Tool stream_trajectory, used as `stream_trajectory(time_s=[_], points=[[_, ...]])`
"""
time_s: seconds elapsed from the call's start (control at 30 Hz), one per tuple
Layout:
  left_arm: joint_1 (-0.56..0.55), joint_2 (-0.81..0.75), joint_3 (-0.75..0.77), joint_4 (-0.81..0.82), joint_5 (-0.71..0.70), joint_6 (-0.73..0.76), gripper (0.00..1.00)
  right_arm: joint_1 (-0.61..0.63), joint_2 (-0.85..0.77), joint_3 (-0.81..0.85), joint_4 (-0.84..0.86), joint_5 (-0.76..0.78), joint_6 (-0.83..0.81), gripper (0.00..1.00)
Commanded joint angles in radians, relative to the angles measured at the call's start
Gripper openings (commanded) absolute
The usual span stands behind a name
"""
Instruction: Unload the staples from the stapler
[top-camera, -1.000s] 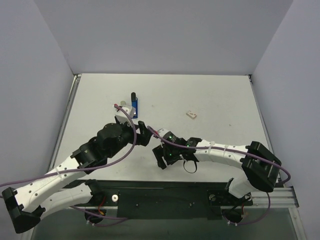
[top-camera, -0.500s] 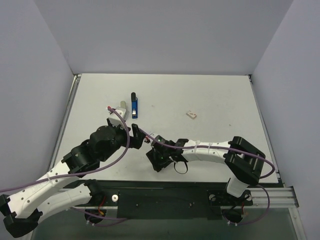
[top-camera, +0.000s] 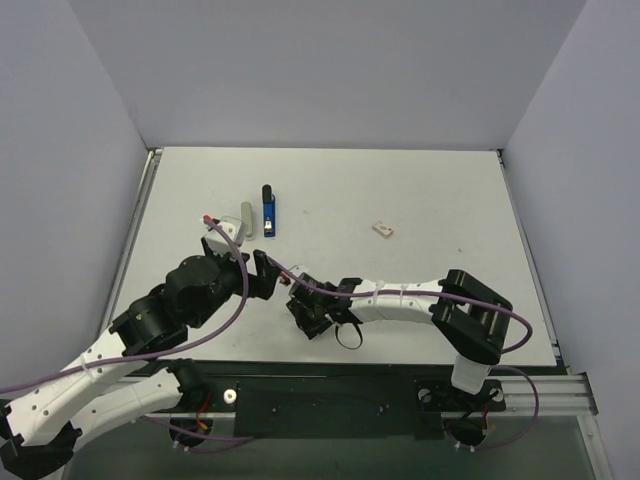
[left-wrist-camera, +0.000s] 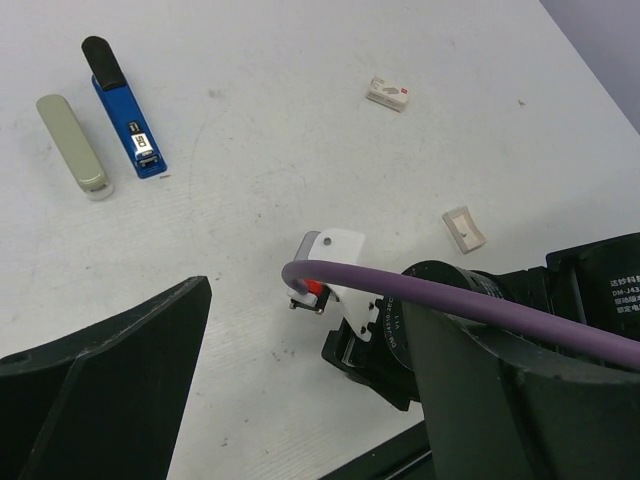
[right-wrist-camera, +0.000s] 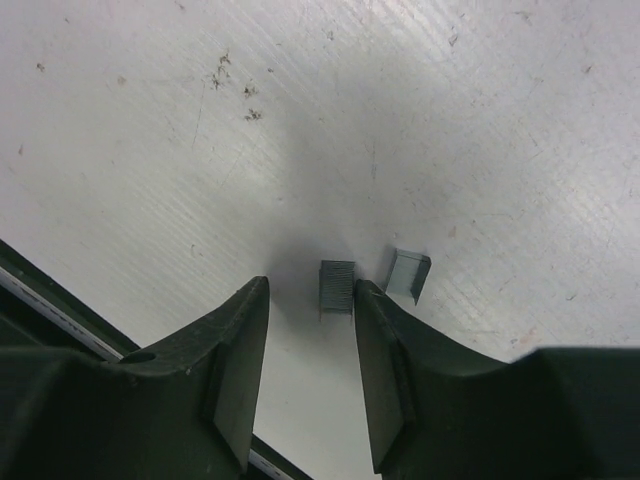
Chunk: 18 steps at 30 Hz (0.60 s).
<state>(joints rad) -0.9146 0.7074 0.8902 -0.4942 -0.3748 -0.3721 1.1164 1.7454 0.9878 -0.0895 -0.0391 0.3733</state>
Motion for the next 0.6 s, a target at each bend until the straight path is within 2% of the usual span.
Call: stream_trajectory(time_s=[0.0, 0.23, 0.37, 0.43, 0.57], points=[[0.005, -0.019, 0.035, 0.019, -0.019, 0.018, 0.89, 0.031, 0.025, 0.043, -0.085, 0.099, -0.013, 0.34], [0.008, -0.022, 0.029, 0.022, -0.013, 0.015, 0.89, 0.049, 0.052, 0.071, -0.116, 0.14, -0.02, 0.26], [0.014, -0.019, 0.027, 0.025, -0.01, 0.01, 0.9, 0.054, 0.062, 0.078, -0.124, 0.151, -0.02, 0.12], [0.017, -0.019, 0.026, 0.025, -0.01, 0.01, 0.9, 0.056, 0.06, 0.078, -0.124, 0.156, -0.017, 0.09], [0.028, -0.019, 0.024, 0.029, -0.007, 0.009, 0.9, 0.053, 0.036, 0.072, -0.136, 0.182, 0.003, 0.06]])
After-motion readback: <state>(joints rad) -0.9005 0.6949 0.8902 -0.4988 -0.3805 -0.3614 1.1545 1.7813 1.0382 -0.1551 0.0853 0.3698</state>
